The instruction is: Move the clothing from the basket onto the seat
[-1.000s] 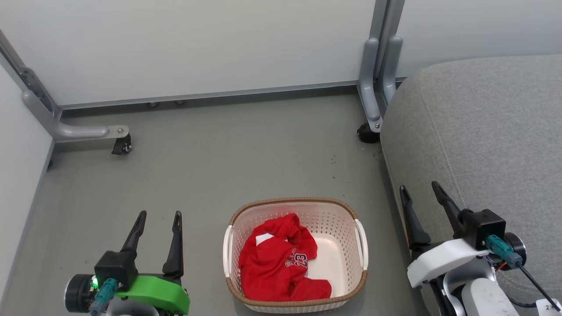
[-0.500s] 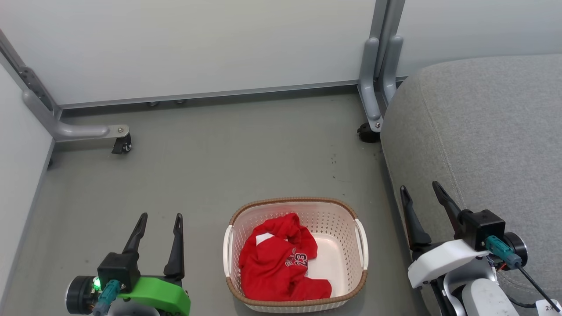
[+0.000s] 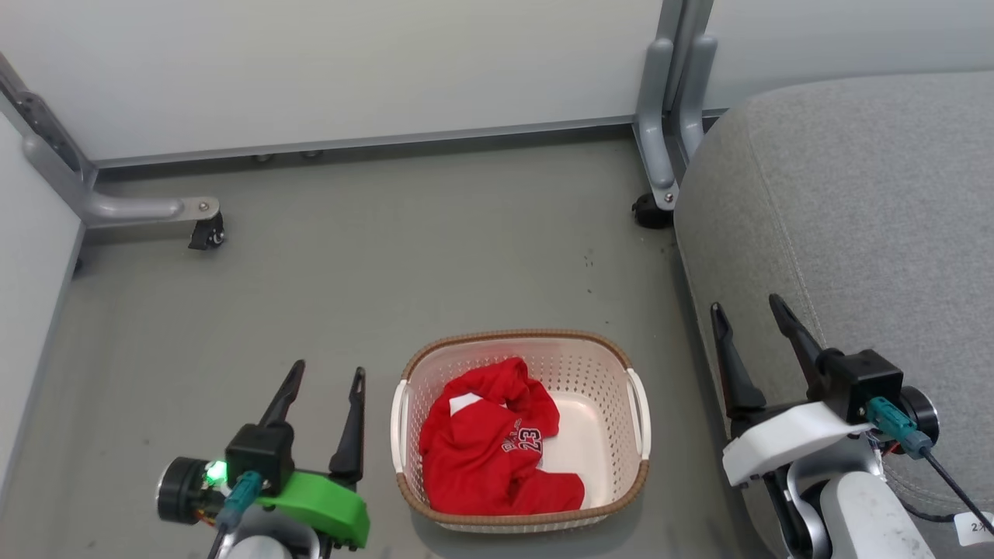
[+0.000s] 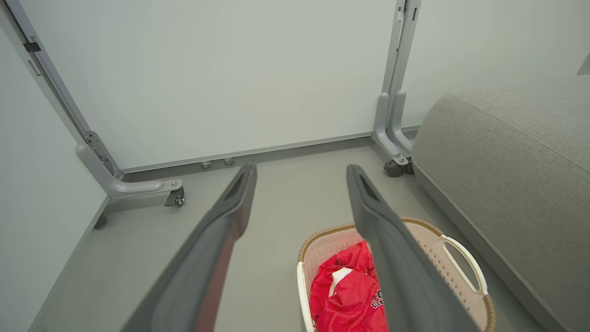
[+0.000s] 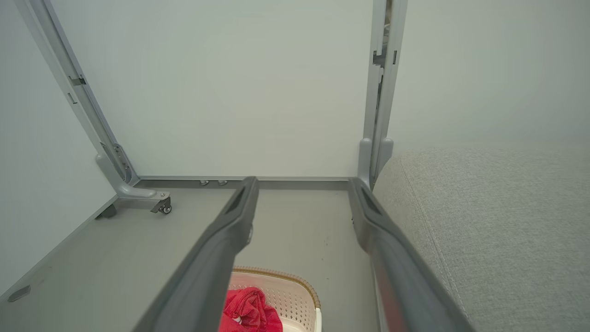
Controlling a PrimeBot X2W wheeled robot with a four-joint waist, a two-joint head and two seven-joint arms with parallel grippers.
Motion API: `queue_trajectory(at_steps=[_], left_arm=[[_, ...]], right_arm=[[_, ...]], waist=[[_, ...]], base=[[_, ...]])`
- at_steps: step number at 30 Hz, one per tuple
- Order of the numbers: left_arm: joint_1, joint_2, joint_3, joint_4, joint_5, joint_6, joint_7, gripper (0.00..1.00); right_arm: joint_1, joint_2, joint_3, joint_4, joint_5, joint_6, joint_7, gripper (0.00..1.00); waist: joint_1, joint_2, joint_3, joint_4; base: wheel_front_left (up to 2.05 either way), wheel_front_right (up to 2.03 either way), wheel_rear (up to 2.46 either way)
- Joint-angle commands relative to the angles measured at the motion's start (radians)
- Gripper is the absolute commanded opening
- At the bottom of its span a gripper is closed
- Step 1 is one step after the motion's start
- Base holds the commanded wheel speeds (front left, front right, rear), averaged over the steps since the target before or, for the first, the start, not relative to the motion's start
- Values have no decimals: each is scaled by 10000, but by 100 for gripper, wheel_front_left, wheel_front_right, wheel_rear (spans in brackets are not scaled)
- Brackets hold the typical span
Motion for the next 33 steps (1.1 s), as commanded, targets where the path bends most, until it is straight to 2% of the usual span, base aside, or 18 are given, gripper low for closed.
queue_trajectory(at_steps=[1,10,15,24,33], left_arm=[[-315,2,-210,132,60,-33,4,100],[-2301,-34,-2087,1316,-219,-30,4,100],[-3490,-27,-3071,2230,-511,144,4,100],[-5928,-20,-4451,4869,-637,332,58,100],[-7960,-15,-5612,7325,136,626,564,100]], right_arm=[[-223,-38,6,-127,-58,1,-12,100],[-1316,-36,-50,-700,-83,1,-122,100],[-1935,-34,146,-920,-48,1,-232,100],[-3005,-30,557,-1187,153,1,-555,100],[-3623,-24,899,-1133,537,1,-897,100]], waist=[[0,0,462,-78],[0,0,2411,-335],[0,0,3582,-609],[0,0,5726,-1314],[0,0,7232,-2002]], base=[[0,0,0],[0,0,0],[0,0,0],[0,0,0],[0,0,0]])
